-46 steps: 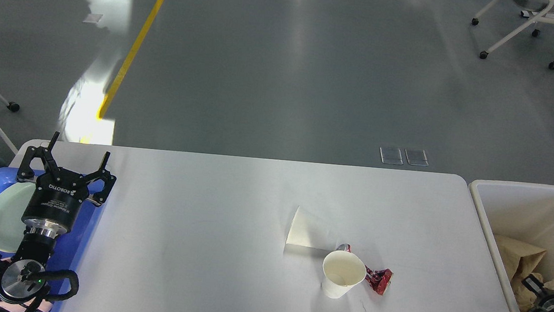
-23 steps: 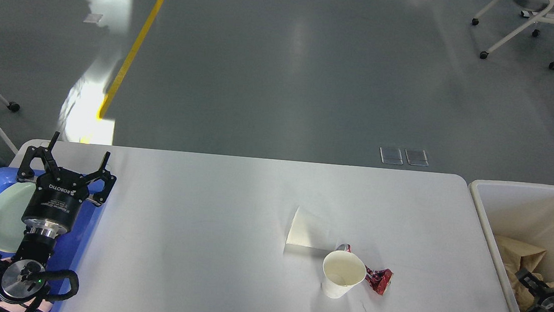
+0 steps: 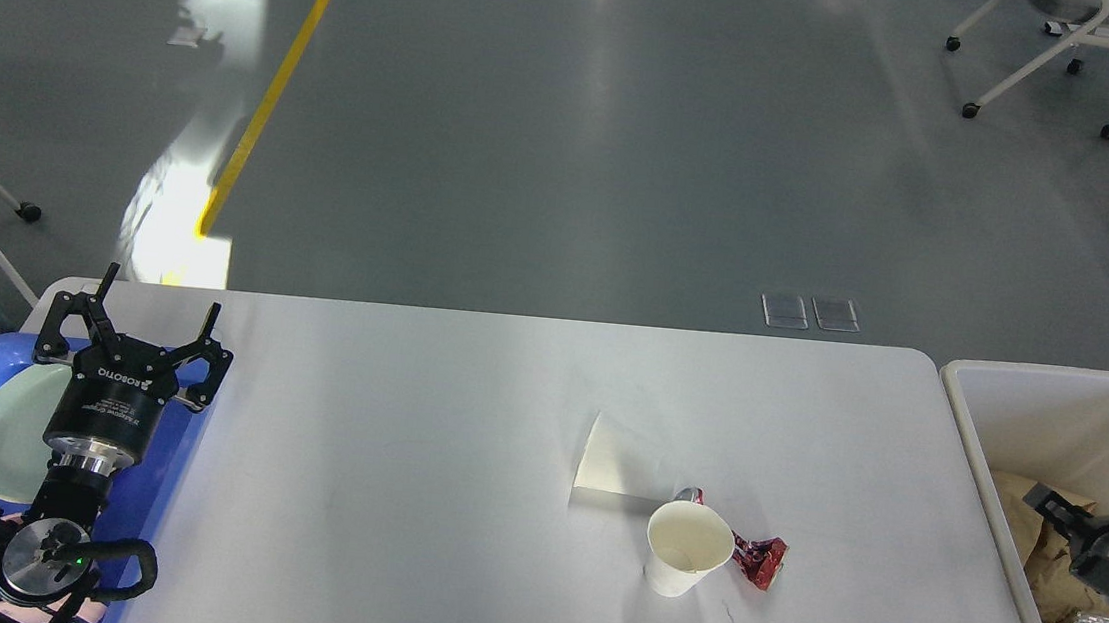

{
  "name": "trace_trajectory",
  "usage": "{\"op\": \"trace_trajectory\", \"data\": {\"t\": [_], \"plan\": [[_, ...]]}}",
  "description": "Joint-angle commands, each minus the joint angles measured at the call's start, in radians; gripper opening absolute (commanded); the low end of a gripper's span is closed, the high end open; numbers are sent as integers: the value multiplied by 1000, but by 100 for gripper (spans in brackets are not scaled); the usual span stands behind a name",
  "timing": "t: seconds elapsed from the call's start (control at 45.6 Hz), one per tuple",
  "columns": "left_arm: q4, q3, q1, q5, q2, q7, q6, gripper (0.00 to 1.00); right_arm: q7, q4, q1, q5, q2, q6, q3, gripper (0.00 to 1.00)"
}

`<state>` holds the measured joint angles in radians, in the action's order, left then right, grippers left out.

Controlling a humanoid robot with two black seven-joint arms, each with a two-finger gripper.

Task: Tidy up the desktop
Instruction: 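Raise the right gripper and move it toward the white paper cup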

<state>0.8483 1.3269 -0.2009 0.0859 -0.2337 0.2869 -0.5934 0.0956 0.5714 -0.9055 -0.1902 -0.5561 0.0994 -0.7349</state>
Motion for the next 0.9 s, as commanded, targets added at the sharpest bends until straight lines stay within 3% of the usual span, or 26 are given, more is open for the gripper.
{"op": "trace_trajectory", "data": {"t": [0.0, 0.219, 0.461, 0.548, 0.702, 0.877], "plan": [[0, 0, 0, 0, 0, 0, 1, 97, 21, 172, -194, -54, -80, -78, -102, 100], [0, 0, 0, 0, 0, 0, 1, 97, 29, 343, -617, -44, -73, -403, -399, 100], [0, 0, 0, 0, 0, 0, 1, 97, 32, 519, -1001, -37, -50, -716, -474, 100], [0, 0, 0, 0, 0, 0, 0, 97, 56, 649, -1145, -34, -30, -753, -507, 100], [0, 0, 0, 0, 0, 0, 0, 97, 147, 843, -1369, 70, 62, -756, -598, 100], [0, 0, 0, 0, 0, 0, 1, 97, 153, 995, -1612, 179, 189, -828, -630, 100]]}}
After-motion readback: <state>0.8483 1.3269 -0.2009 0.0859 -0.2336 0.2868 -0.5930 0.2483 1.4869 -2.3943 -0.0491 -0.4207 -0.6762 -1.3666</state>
